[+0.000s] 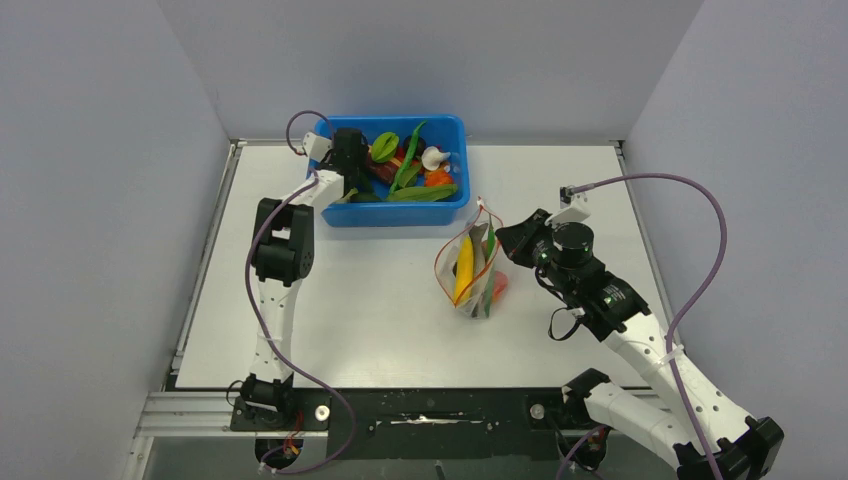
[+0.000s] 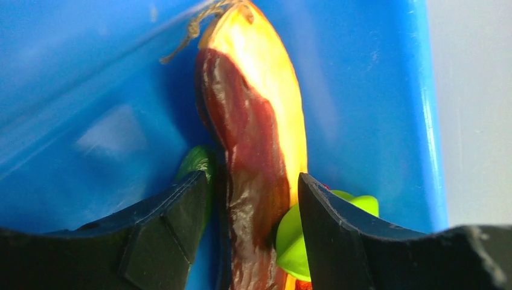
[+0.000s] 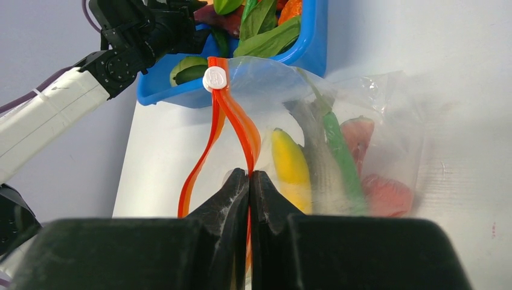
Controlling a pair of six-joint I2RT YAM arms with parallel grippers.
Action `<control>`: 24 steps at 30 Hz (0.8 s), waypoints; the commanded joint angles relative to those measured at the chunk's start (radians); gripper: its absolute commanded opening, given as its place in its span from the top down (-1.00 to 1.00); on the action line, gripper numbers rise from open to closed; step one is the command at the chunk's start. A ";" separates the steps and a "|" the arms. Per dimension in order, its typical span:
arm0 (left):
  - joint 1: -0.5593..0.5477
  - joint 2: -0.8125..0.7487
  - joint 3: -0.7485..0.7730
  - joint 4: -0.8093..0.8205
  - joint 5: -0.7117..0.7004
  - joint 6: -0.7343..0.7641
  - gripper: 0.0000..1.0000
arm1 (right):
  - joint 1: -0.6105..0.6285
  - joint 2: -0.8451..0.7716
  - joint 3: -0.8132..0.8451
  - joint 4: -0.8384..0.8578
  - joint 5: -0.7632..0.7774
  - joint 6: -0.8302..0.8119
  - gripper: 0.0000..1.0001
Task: Place the food in the zip-top bag and seal the zipper
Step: Pick up the fake food from the bin.
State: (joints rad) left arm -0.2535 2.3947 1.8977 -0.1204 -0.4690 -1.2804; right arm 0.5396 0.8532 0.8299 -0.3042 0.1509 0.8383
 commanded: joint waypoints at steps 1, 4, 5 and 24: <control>0.016 0.006 -0.009 0.166 0.027 -0.016 -0.11 | -0.013 -0.026 0.044 0.044 0.032 -0.013 1.00; 0.015 0.005 -0.034 0.221 0.036 -0.017 -0.08 | -0.014 -0.028 0.043 0.044 0.033 -0.013 1.00; 0.016 0.005 -0.042 0.251 0.046 -0.017 -0.06 | -0.014 -0.027 0.044 0.043 0.032 -0.013 1.00; 0.020 -0.090 -0.216 0.539 0.129 0.059 0.97 | -0.019 -0.029 0.040 0.043 0.023 -0.002 1.00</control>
State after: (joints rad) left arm -0.2337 2.4027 1.7107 0.2962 -0.3603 -1.2446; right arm 0.5289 0.8467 0.8299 -0.3096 0.1577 0.8387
